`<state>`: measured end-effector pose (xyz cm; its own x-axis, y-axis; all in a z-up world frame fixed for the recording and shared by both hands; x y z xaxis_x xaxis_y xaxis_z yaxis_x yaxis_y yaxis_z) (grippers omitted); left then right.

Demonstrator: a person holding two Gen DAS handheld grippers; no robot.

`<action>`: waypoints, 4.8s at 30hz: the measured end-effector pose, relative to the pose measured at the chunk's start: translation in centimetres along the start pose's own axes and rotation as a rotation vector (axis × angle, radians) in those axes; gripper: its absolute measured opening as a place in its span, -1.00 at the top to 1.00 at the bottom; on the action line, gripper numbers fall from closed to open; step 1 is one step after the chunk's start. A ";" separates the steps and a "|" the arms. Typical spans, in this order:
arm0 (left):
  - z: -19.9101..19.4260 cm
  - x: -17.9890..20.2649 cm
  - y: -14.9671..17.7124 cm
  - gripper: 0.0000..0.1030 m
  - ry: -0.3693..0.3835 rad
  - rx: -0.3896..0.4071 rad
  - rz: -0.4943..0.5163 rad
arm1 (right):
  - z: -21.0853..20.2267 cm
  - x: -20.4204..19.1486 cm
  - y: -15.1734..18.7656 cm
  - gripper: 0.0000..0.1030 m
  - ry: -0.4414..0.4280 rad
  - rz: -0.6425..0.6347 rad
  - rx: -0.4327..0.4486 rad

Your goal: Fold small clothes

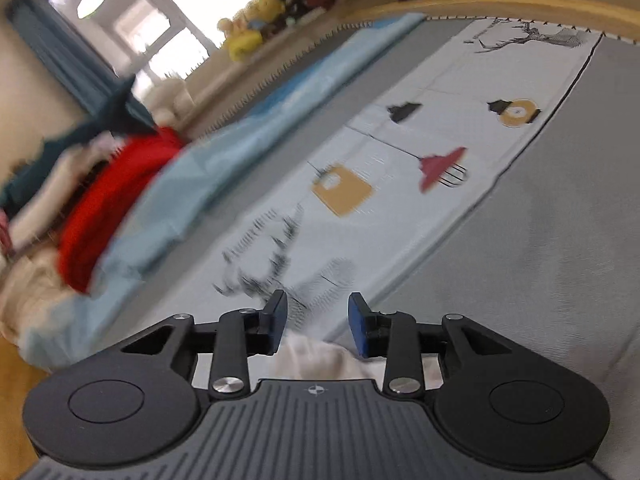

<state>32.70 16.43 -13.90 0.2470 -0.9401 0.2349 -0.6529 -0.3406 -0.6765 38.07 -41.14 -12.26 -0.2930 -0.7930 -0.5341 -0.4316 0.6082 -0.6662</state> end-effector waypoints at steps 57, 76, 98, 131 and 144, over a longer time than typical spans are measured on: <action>3.6 3.0 0.0 0.50 0.106 -0.038 0.030 | 6.4 0.8 3.2 0.37 0.129 -0.147 -0.128; -1.9 0.5 3.2 0.93 0.059 -0.049 0.035 | -1.2 2.1 7.3 0.37 0.010 -0.260 -0.396; -10.9 -1.7 9.1 0.94 0.164 -0.184 -0.046 | -11.4 5.6 6.3 1.00 0.116 -0.334 -0.318; -8.6 -1.6 12.9 0.95 0.002 -0.324 0.145 | -11.7 6.8 9.6 0.94 0.091 -0.429 -0.470; -9.3 0.8 11.2 0.91 0.018 -0.185 0.257 | -11.8 3.5 8.4 0.90 0.007 -0.512 -0.334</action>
<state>18.95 11.72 -14.79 0.0451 -0.9953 0.0861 -0.8120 -0.0867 -0.5771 23.35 -39.24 -13.63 0.0176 -0.9826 -0.1849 -0.7628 0.1063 -0.6378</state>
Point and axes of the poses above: each gripper's, at about its wrist camera, not at the fingertips, and z roughly the way its jaws point, x to its right, y to its underside, the point moved 8 cm from there along z, roughly the way its jaws point, and after that the axes turned 13 degrees about x, right-handed, at the moved point
